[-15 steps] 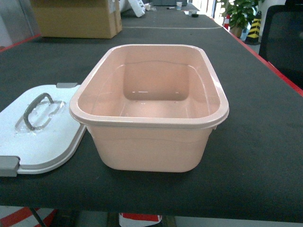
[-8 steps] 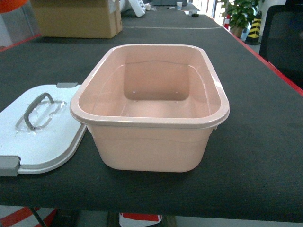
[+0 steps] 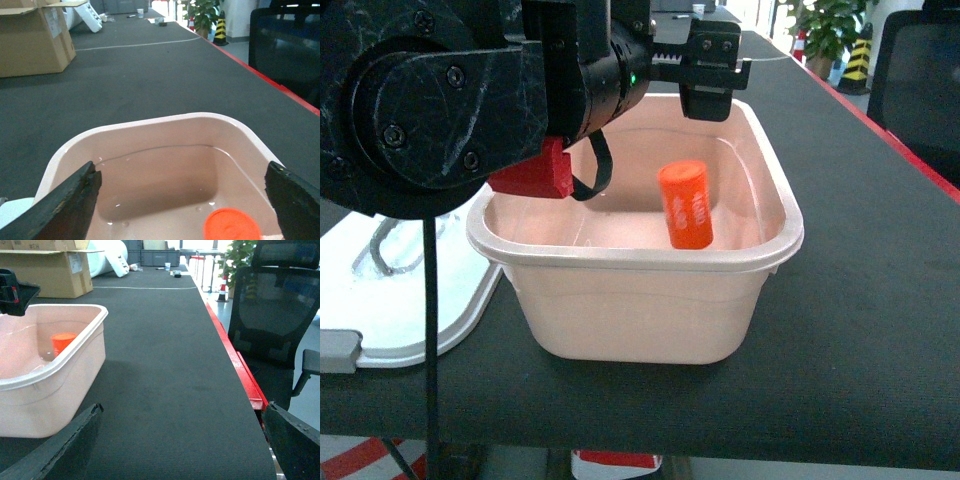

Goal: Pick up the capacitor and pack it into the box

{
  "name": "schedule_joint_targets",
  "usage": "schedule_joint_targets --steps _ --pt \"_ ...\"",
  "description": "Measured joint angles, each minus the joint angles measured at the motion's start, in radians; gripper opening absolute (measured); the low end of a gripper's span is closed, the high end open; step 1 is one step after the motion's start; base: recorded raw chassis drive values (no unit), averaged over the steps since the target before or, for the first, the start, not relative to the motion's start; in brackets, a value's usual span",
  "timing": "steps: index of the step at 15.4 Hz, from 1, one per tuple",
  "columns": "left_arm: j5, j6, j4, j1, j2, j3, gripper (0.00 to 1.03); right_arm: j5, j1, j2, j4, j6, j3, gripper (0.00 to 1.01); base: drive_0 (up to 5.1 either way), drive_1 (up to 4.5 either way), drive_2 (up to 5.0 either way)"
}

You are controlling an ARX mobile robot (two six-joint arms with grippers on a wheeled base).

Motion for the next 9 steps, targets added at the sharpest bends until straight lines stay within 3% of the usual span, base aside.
schedule_joint_targets --steps 1,4,6,9 --pt "0.000 0.000 0.000 0.000 -0.002 0.000 1.00 0.000 0.000 0.000 0.000 0.000 0.000 0.98 0.0 0.00 0.0" --pt "0.040 -0.005 0.129 0.057 -0.070 -0.101 0.98 0.000 0.000 0.000 0.000 0.000 0.000 0.98 0.0 0.00 0.0" --pt "0.073 -0.008 0.150 0.189 -0.182 -0.179 0.98 0.000 0.000 0.000 0.000 0.000 0.000 0.98 0.0 0.00 0.0" --pt "0.135 -0.023 0.163 0.448 -0.240 -0.280 0.98 0.000 0.000 0.000 0.000 0.000 0.000 0.98 0.0 0.00 0.0"
